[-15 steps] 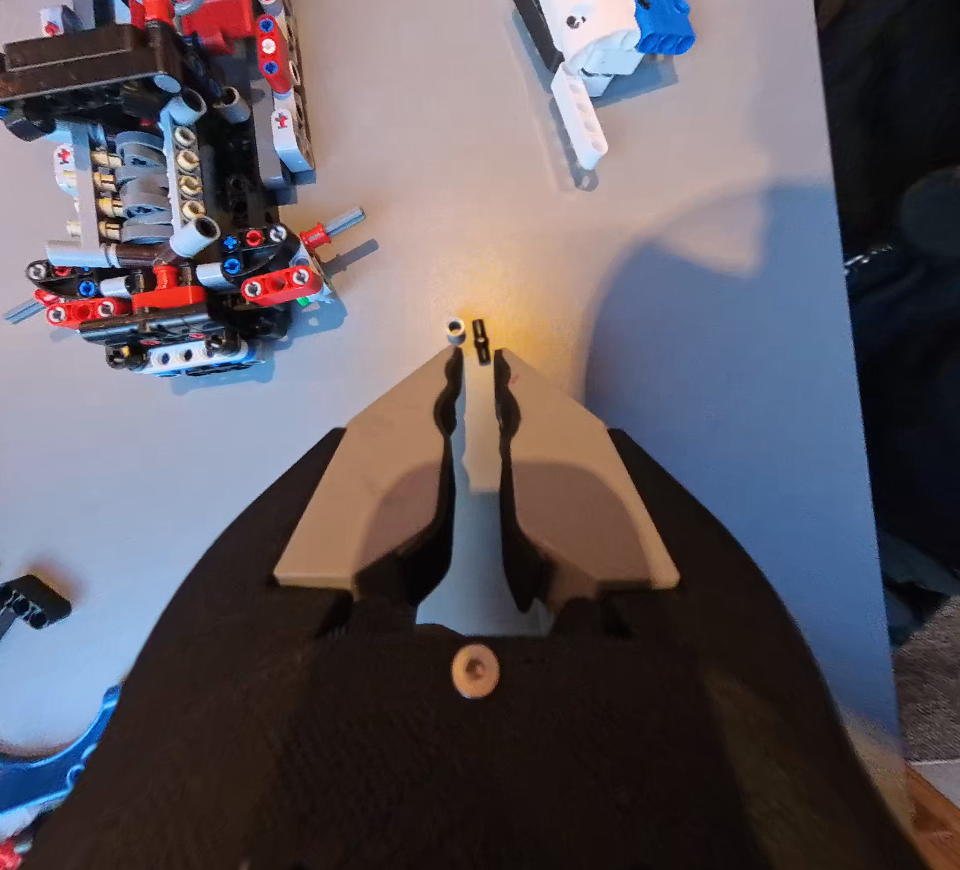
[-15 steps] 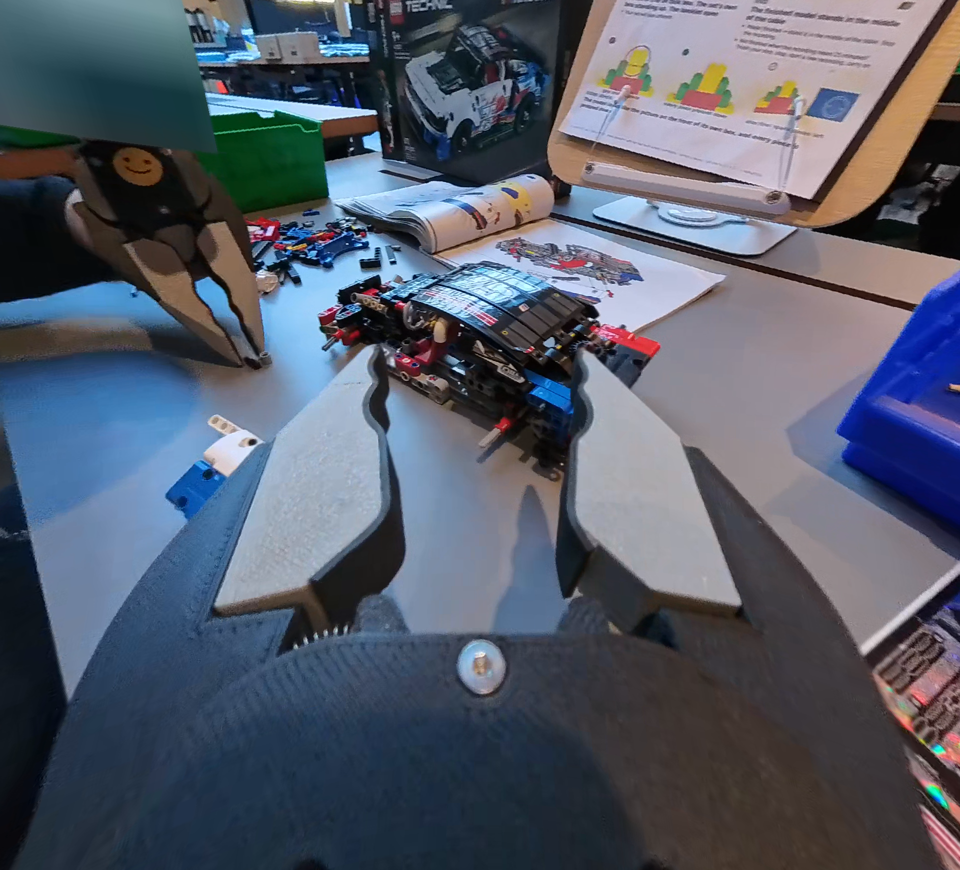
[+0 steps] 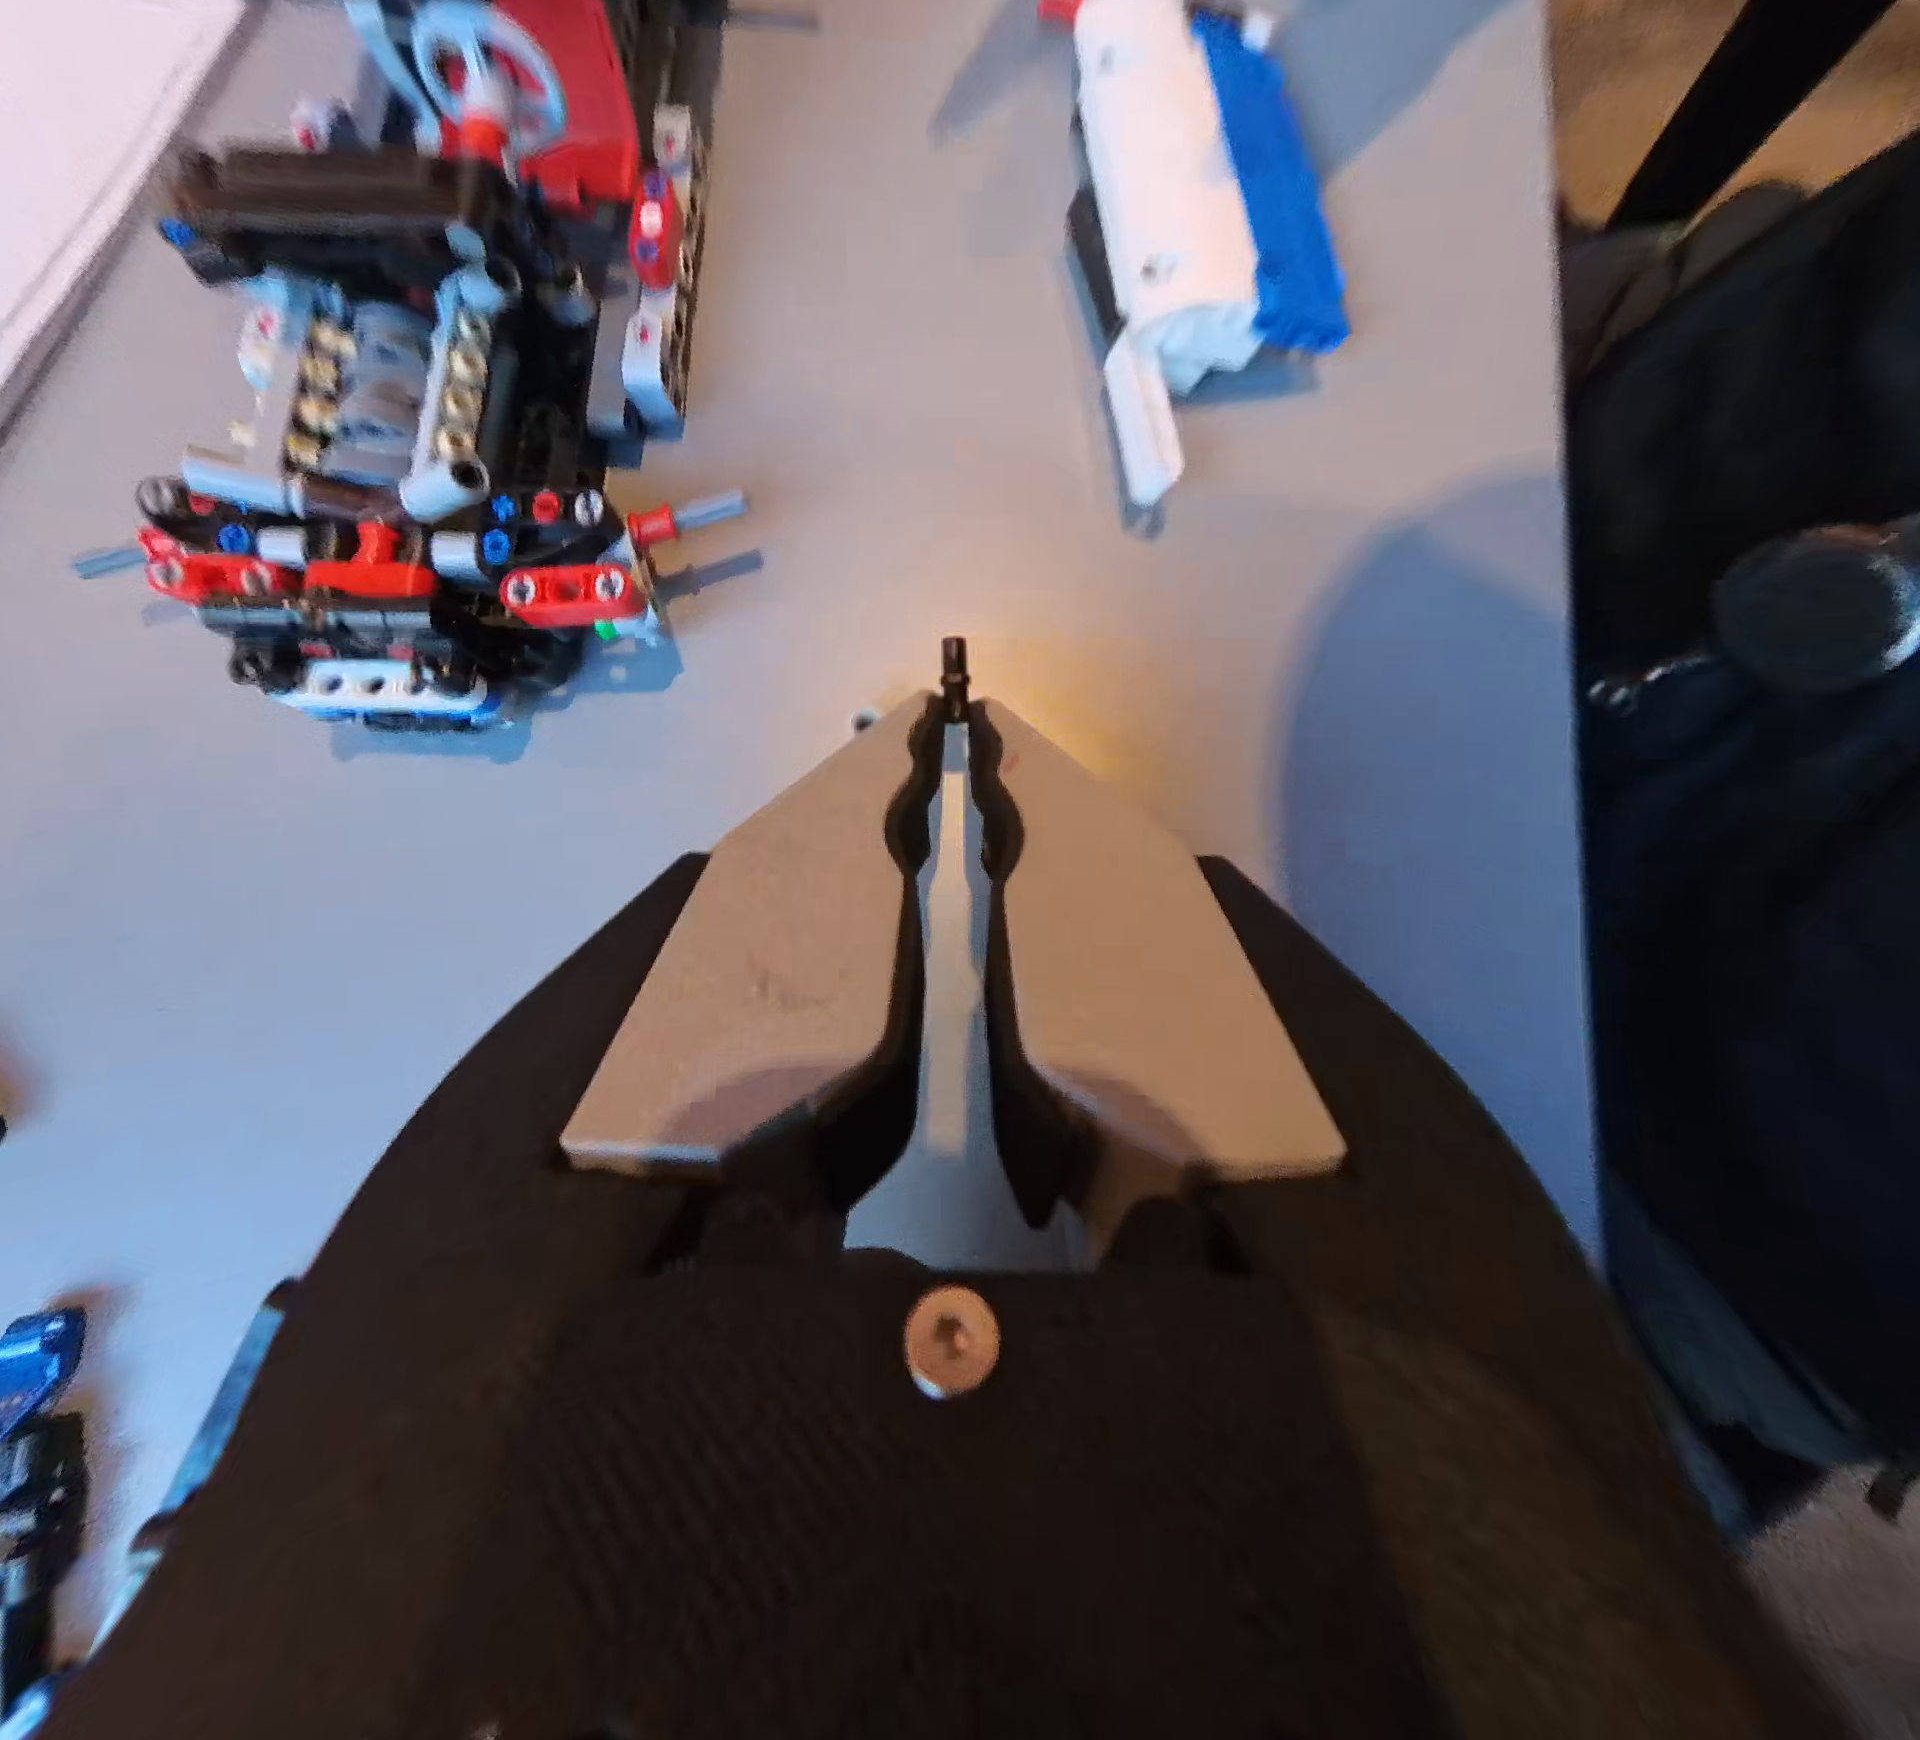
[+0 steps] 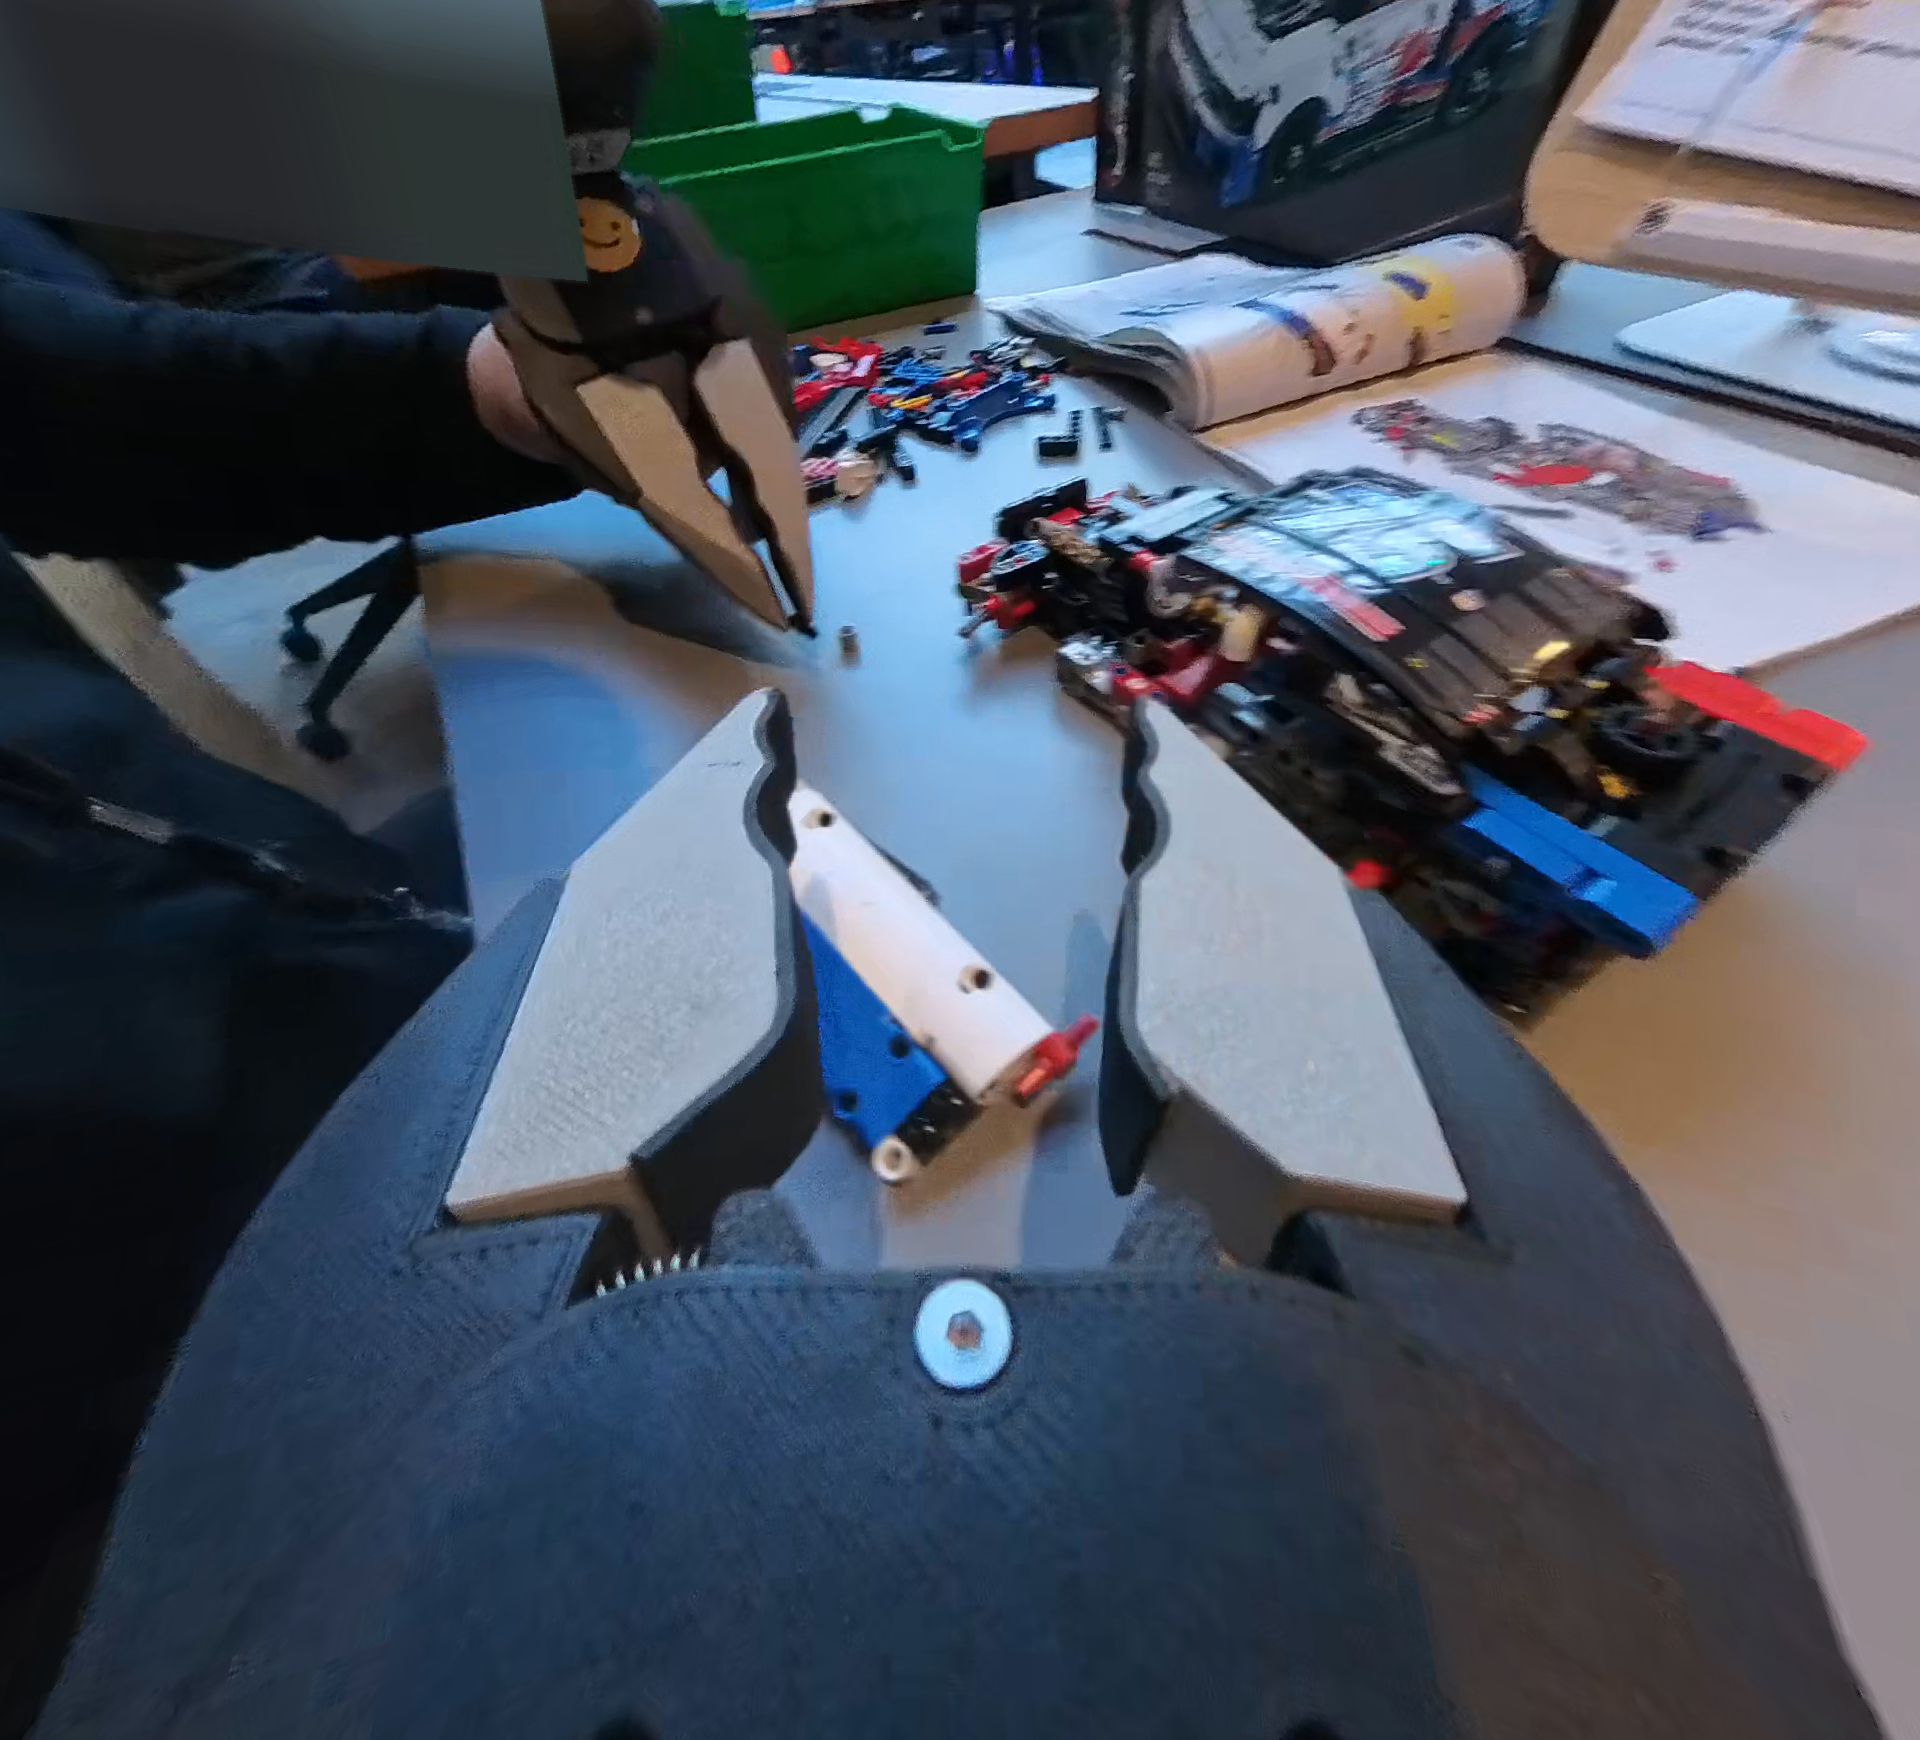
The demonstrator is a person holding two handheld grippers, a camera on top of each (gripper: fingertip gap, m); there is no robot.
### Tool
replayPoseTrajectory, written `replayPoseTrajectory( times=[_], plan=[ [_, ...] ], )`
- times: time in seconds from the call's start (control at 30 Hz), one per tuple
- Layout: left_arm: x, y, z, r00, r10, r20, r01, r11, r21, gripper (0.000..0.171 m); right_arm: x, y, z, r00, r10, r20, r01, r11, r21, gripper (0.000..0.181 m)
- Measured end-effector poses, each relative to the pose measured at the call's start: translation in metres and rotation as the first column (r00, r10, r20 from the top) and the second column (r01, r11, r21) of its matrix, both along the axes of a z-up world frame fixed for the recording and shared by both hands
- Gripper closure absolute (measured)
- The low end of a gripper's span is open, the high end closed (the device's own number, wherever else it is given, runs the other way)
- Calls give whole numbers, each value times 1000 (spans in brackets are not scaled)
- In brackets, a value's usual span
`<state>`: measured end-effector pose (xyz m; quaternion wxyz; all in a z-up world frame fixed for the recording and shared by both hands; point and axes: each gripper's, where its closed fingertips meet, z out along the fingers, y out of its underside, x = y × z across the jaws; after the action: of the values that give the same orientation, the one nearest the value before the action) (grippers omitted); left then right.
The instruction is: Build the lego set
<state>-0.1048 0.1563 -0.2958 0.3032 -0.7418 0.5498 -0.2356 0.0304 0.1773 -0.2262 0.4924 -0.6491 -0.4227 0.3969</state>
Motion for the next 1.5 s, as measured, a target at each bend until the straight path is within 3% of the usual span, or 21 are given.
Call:
replayPoseTrajectory(
  times=[0.17, 0.27, 0.5, 0.63, 0.83, 0.9, 0.97, 1.13, 1.23, 1.5],
  plan=[
    [47, -6, 47, 991, -12, 136, -15, 981, 194, 170, -35, -31, -8, 987, 161, 22, -153, 966, -208, 151],
    [73, -12, 62, 986, -48, 161, -9, 942, 334, 170, -45, -33, -4, 983, 181, -11, -176, 937, -303, 161],
    [99, -10, 72, 993, -67, 97, 5, 844, 536, 171, -39, -34, 6, 973, 212, -90, -230, 903, -364, 164],
    [104, -9, 70, 997, -65, 52, 22, 808, 588, 171, -37, -30, 4, 978, 188, -94, -210, 902, -378, 179],
    [107, -5, 65, 999, -43, 9, 28, 776, 630, 171, -35, -27, 1, 979, 176, -106, -204, 897, -391, 180],
    [109, -5, 64, 999, -40, 33, 12, 795, 606, 170, -33, -26, 0, 979, 175, -104, -202, 903, -380, 180],
    [110, -7, 63, 995, -50, 87, -3, 851, 525, 170, -32, -28, -1, 977, 196, -81, -212, 920, -331, 180],
    [109, -17, 55, 965, -63, 253, 22, 987, 162, 154, -30, -39, -1, 965, 263, 15, -262, 963, -60, 180],
    [113, -22, 58, 932, -71, 355, 78, 997, -5, 152, -29, -40, 0, 963, 258, 81, -266, 958, 103, 180],
    [116, -24, 59, 925, -99, 367, 113, 993, -18, 162, -28, -42, 1, 950, 273, 151, -302, 925, 230, 180]
  ],
)
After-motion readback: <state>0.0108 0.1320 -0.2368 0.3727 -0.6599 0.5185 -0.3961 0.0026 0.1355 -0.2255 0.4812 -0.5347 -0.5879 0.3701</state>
